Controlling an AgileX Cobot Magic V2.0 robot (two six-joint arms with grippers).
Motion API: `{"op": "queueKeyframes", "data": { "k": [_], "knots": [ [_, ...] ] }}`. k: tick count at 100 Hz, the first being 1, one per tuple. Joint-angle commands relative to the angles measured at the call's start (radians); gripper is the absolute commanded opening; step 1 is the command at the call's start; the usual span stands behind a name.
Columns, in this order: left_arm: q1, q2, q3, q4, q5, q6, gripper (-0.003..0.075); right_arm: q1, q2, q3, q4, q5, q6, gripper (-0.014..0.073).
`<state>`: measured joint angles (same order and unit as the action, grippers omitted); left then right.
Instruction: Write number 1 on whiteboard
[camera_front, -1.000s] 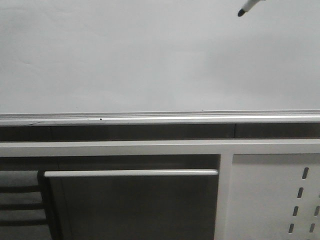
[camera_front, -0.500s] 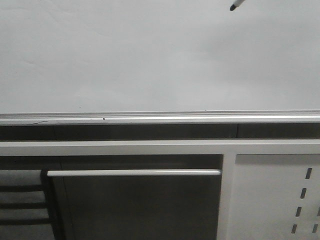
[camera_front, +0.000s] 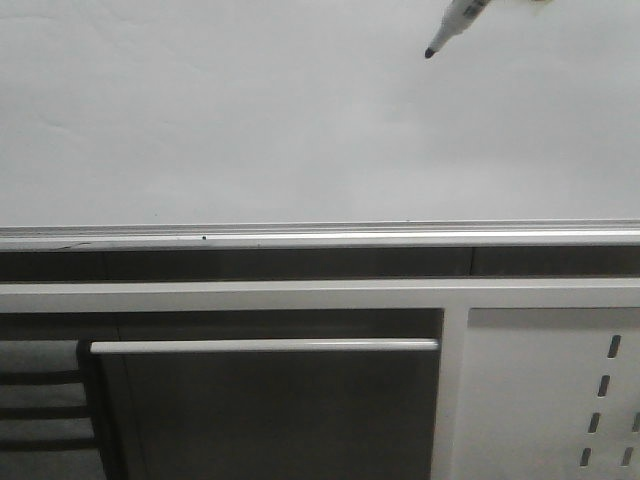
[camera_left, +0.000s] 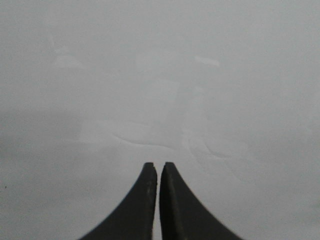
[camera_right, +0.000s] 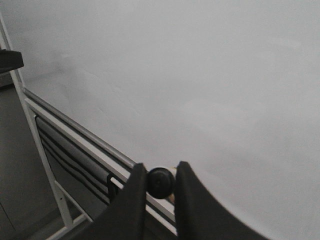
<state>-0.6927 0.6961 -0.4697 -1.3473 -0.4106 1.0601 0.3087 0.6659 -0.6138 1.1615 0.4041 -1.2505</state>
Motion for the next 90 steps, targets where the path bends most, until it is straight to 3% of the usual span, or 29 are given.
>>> {"op": "queueKeyframes", "data": {
  "k": [1, 29, 90],
  "knots": [
    [0.002, 0.017, -0.035, 0.014, -0.019, 0.01, -0.002, 0.021, 0.038, -0.053, 0.06, -0.061, -0.074, -0.0043],
    [0.002, 0.017, -0.035, 0.014, 0.001, 0.01, -0.002, 0.095, 0.116, -0.141, 0.064, -0.141, -0.125, -0.0043],
    [0.002, 0.017, -0.035, 0.014, 0.027, 0.01, -0.002, 0.1, 0.28, -0.162, 0.064, -0.287, -0.167, -0.0043]
  ]
}}
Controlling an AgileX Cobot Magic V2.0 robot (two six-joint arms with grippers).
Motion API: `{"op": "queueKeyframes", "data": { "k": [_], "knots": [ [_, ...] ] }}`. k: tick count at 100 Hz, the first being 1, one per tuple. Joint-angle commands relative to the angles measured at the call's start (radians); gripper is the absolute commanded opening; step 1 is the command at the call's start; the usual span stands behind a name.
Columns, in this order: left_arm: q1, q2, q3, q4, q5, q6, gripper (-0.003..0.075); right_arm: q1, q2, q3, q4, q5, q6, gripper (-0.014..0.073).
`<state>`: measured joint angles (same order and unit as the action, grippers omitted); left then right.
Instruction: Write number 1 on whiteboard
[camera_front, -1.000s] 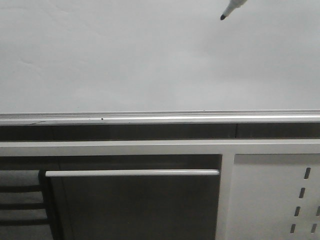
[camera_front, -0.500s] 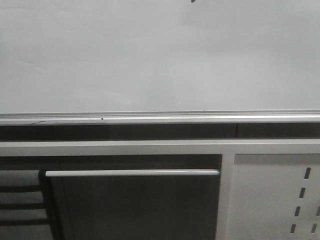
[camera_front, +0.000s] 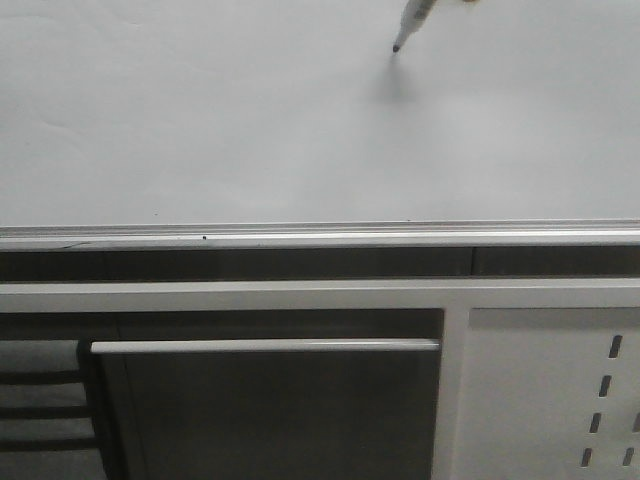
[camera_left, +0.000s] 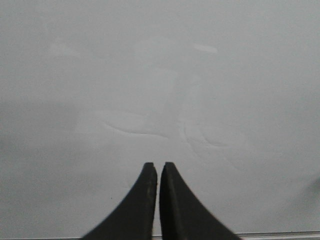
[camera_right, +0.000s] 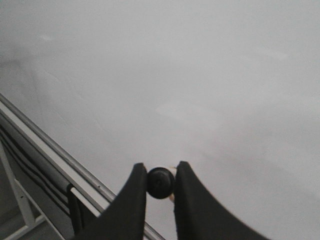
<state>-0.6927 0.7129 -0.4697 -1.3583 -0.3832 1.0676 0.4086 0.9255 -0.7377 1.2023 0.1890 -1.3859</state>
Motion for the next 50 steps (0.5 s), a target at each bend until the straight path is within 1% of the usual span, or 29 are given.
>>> {"op": "queueKeyframes", "data": {
  "k": [1, 18, 23, 29, 35, 50],
  "knots": [
    [0.002, 0.0, -0.035, 0.025, -0.001, 0.002, -0.002, 0.0, 0.027, -0.038, 0.023, -0.071, -0.034, -0.0043],
    [0.002, 0.0, -0.035, 0.025, -0.001, 0.002, -0.002, 0.0, 0.094, -0.038, 0.023, -0.058, -0.039, -0.0043],
    [0.002, 0.0, -0.035, 0.025, 0.002, 0.002, -0.002, 0.0, 0.096, -0.038, 0.027, -0.022, -0.039, -0.0043],
    [0.002, 0.0, -0.035, 0.025, 0.018, 0.002, -0.002, 0.0, 0.079, -0.038, 0.027, 0.062, -0.039, -0.0043],
    [0.002, 0.0, -0.035, 0.03, 0.062, 0.002, -0.002, 0.0, 0.055, -0.038, 0.027, 0.131, -0.027, -0.0043],
    [0.002, 0.0, -0.044, 0.093, 0.212, 0.002, -0.002, 0.0, -0.019, -0.038, 0.027, 0.182, 0.051, -0.0043]
  ]
}}
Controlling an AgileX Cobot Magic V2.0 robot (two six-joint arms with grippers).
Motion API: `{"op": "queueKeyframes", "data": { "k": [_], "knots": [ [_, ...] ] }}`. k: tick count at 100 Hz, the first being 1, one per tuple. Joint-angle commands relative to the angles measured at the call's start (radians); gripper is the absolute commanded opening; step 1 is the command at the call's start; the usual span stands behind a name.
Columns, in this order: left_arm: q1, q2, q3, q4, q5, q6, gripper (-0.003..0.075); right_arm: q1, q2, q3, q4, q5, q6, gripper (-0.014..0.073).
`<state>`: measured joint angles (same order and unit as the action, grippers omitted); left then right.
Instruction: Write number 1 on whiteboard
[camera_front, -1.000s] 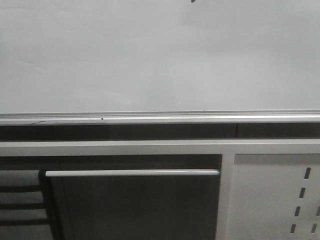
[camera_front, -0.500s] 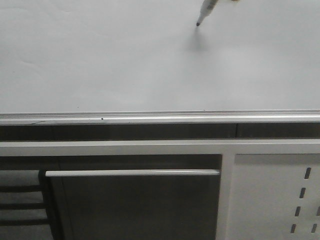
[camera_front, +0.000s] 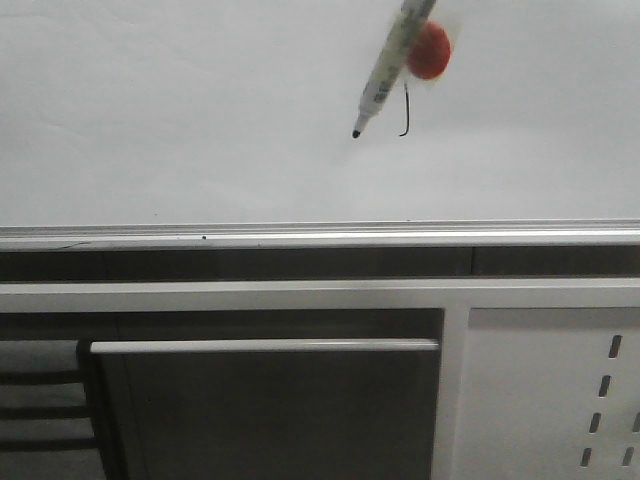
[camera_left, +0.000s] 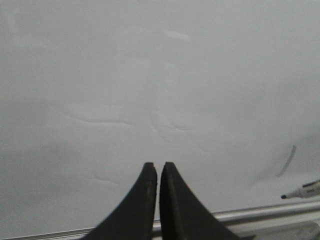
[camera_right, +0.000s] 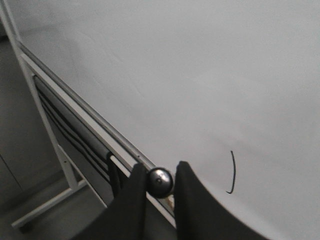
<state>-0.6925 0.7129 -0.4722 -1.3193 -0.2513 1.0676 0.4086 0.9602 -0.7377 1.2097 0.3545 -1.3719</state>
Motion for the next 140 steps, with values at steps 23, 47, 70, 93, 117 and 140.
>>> {"op": "queueKeyframes", "data": {
  "k": [23, 47, 70, 93, 117, 140],
  "knots": [
    [0.002, 0.044, -0.137, 0.141, 0.321, 0.002, -0.0018, 0.0, -0.102, -0.045, 0.009, 0.107, 0.177, -0.0043],
    [0.002, 0.163, -0.251, 0.161, 0.582, 0.006, 0.016, 0.0, -0.1, -0.106, -0.104, 0.246, 0.344, -0.0043],
    [-0.005, 0.26, -0.301, 0.159, 0.711, 0.006, 0.0283, 0.0, -0.078, -0.189, -0.171, 0.388, 0.418, -0.0043],
    [-0.106, 0.303, -0.306, 0.154, 0.672, 0.069, 0.0283, 0.0, -0.009, -0.276, -0.171, 0.518, 0.419, -0.0043],
    [-0.161, 0.309, -0.306, 0.156, 0.597, 0.077, 0.0282, 0.0, 0.014, -0.311, -0.156, 0.562, 0.419, -0.0043],
    [-0.161, 0.309, -0.306, 0.158, 0.597, 0.077, 0.0194, 0.0, 0.017, -0.315, -0.149, 0.602, 0.419, -0.0043]
  ]
}}
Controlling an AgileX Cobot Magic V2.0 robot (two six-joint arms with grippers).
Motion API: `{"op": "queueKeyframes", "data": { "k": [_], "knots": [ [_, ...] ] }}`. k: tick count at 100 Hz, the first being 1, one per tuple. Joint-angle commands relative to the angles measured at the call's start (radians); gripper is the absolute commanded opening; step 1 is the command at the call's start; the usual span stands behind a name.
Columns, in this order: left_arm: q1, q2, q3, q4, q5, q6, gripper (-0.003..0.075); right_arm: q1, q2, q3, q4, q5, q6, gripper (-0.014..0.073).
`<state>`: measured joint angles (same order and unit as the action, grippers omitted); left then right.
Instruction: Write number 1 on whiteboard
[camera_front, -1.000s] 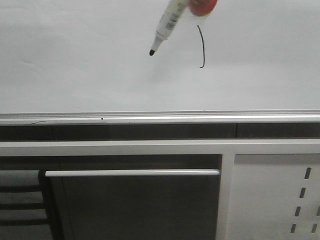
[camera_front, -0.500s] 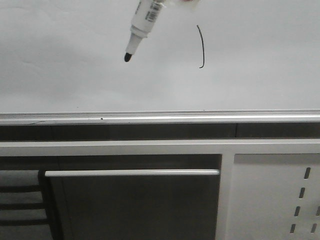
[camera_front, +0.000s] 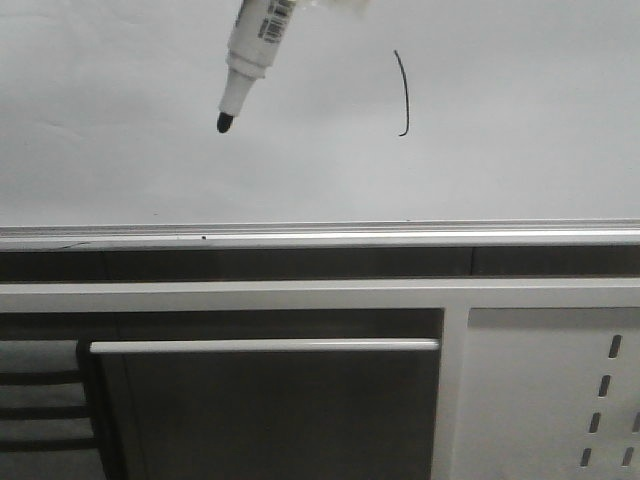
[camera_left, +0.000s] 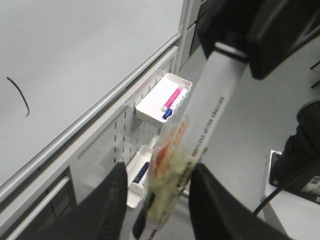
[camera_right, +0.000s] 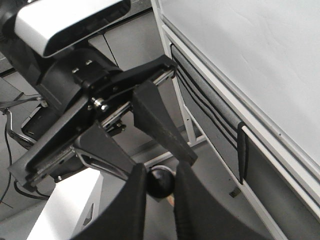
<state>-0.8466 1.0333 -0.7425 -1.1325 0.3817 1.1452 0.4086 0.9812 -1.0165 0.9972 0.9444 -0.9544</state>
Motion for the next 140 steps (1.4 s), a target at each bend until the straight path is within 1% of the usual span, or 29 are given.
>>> {"op": "queueKeyframes", "data": {
  "k": [1, 12, 16, 24, 29, 34, 46, 51, 55, 61, 65, 75, 79, 85, 90, 98, 115, 121, 134, 140],
  "knots": [
    [-0.007, -0.011, -0.035, -0.029, -0.036, 0.0, 0.0188, 0.0, -0.004, -0.036, 0.063, 0.012, 0.001, -0.0043],
    [-0.007, -0.011, -0.035, -0.029, -0.036, 0.0, 0.0049, 0.0, -0.004, -0.036, 0.063, 0.002, 0.001, -0.0043],
    [-0.007, -0.011, -0.035, -0.029, -0.036, 0.0, -0.0023, 0.0, -0.004, -0.036, 0.063, 0.0, 0.001, -0.0043],
    [-0.007, -0.011, -0.035, -0.026, -0.041, 0.0, -0.002, 0.0, -0.004, -0.036, 0.063, 0.0, 0.001, -0.0031],
    [-0.007, -0.011, -0.035, -0.026, -0.049, 0.0, -0.002, 0.0, -0.004, -0.036, 0.057, 0.0, 0.001, 0.0008],
    [-0.007, -0.013, -0.035, -0.026, -0.066, 0.0, -0.002, -0.002, -0.004, -0.036, 0.041, -0.013, 0.017, 0.0071],
    [-0.007, -0.027, -0.033, -0.026, -0.121, 0.0, -0.0021, -0.034, -0.007, -0.036, -0.027, -0.064, 0.096, 0.0279],
    [-0.007, -0.037, -0.03, -0.026, -0.149, -0.002, -0.002, -0.06, -0.013, -0.036, -0.043, -0.076, 0.122, 0.0335],
    [-0.007, -0.048, -0.03, -0.026, -0.179, -0.004, -0.0021, -0.087, -0.02, -0.036, -0.043, -0.076, 0.122, 0.0358],
    [-0.013, -0.062, -0.018, -0.047, -0.241, -0.004, -0.0021, -0.123, -0.036, -0.036, -0.043, -0.071, 0.122, 0.0352],
    [-0.02, -0.071, -0.004, -0.069, -0.311, -0.004, -0.0021, -0.146, -0.044, -0.036, -0.043, -0.069, 0.122, 0.0351],
    [-0.066, -0.081, 0.036, -0.122, -0.528, -0.004, -0.002, -0.181, -0.068, -0.036, -0.043, -0.065, 0.122, 0.0348],
    [-0.094, -0.079, 0.05, -0.133, -0.656, -0.004, -0.002, -0.186, -0.073, -0.036, -0.043, -0.065, 0.122, 0.0348],
    [-0.131, -0.068, 0.059, -0.138, -0.781, -0.004, -0.002, -0.19, -0.087, -0.036, -0.043, -0.065, 0.122, 0.0348],
    [-0.157, -0.057, 0.059, -0.135, -0.848, -0.004, -0.002, -0.19, -0.093, -0.036, -0.043, -0.065, 0.122, 0.0348],
    [-0.179, -0.03, 0.059, -0.095, -0.905, -0.017, -0.002, -0.19, -0.093, -0.036, -0.043, -0.065, 0.122, 0.0348],
    [-0.172, 0.033, 0.059, 0.039, -0.973, -0.185, -0.002, -0.19, -0.093, -0.036, -0.043, -0.052, 0.122, 0.0348],
    [-0.172, 0.046, 0.059, 0.073, -0.996, -0.225, -0.002, -0.19, -0.093, -0.036, -0.043, -0.048, 0.122, 0.0348],
    [-0.172, 0.082, 0.059, 0.096, -1.053, -0.273, -0.002, -0.19, -0.093, -0.036, -0.043, -0.048, 0.122, 0.0348],
    [-0.172, 0.092, 0.057, 0.111, -1.055, -0.274, -0.002, -0.19, -0.093, -0.036, -0.043, -0.048, 0.122, 0.0348]
  ]
}}
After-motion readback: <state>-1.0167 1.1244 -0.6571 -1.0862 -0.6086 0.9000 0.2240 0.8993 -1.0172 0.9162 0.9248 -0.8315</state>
